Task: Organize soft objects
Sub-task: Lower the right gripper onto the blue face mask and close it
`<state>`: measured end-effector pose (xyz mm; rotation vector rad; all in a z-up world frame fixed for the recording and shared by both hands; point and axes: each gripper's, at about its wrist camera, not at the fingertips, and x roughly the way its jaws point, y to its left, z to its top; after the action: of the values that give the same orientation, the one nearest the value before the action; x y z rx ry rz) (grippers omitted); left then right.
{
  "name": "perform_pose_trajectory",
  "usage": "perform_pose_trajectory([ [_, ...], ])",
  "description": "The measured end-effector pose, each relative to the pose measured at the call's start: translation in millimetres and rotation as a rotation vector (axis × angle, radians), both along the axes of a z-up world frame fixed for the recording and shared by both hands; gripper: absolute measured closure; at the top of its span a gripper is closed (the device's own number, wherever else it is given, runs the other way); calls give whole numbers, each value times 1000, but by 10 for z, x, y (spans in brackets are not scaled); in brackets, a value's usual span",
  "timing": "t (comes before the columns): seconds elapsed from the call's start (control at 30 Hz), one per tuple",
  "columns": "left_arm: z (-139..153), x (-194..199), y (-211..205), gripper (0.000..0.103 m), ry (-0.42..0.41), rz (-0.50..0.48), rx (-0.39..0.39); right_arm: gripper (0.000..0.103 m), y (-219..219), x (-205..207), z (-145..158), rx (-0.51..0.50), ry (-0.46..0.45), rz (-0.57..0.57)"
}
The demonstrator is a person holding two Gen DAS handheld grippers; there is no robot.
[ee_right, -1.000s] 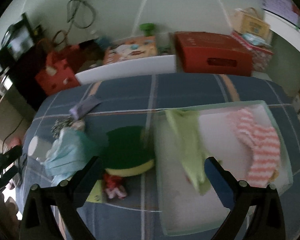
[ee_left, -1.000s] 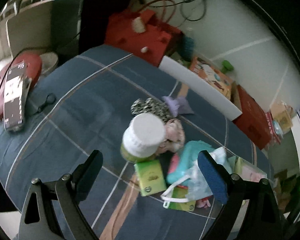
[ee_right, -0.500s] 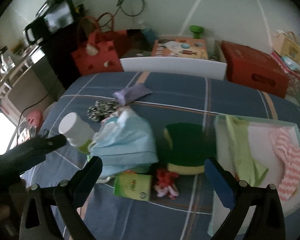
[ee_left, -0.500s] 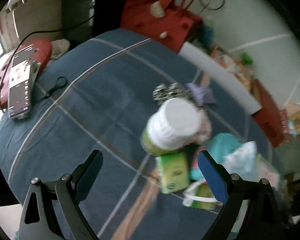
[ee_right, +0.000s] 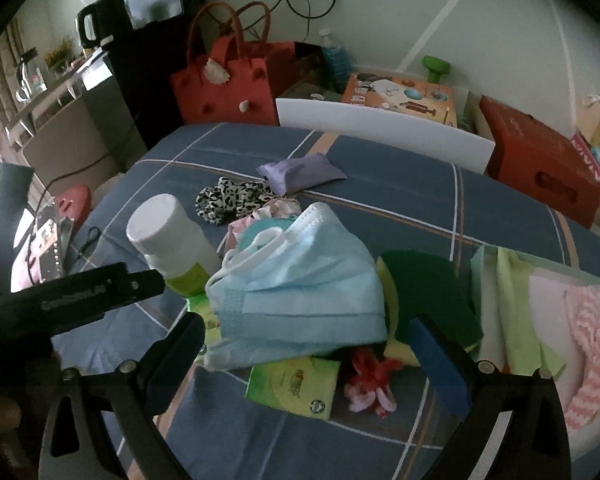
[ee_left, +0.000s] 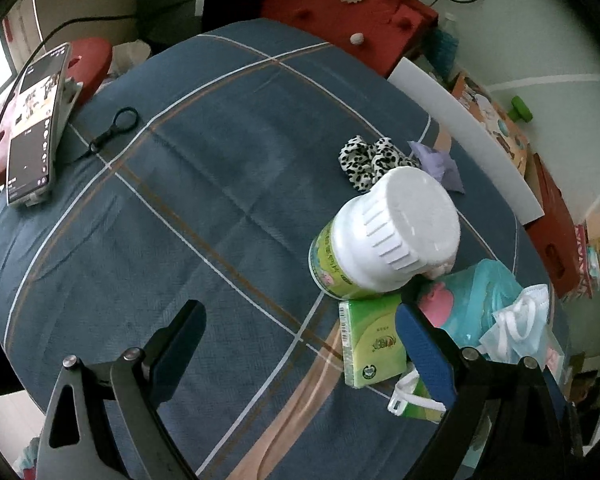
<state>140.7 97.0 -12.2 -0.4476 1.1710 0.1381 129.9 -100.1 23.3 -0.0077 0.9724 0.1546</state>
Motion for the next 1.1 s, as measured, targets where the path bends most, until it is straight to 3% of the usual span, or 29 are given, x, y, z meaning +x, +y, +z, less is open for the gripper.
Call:
perform_pose_trajectory([
  [0.13, -36, -12, 30, 7, 22, 14, 25, 0, -7, 32, -28, 2, -9, -10],
  [0.37, -53, -18, 29, 7, 29, 7, -4, 1, 46, 11, -3, 13, -35, 27],
  [0.77, -61, 7, -12, 7, 36, -1, -26, 31, -15, 16, 31, 85, -53, 41],
  [1.1, -80, 44, -70, 7, 43, -14, -57, 32, -100, -13, 85, 118, -67, 31],
])
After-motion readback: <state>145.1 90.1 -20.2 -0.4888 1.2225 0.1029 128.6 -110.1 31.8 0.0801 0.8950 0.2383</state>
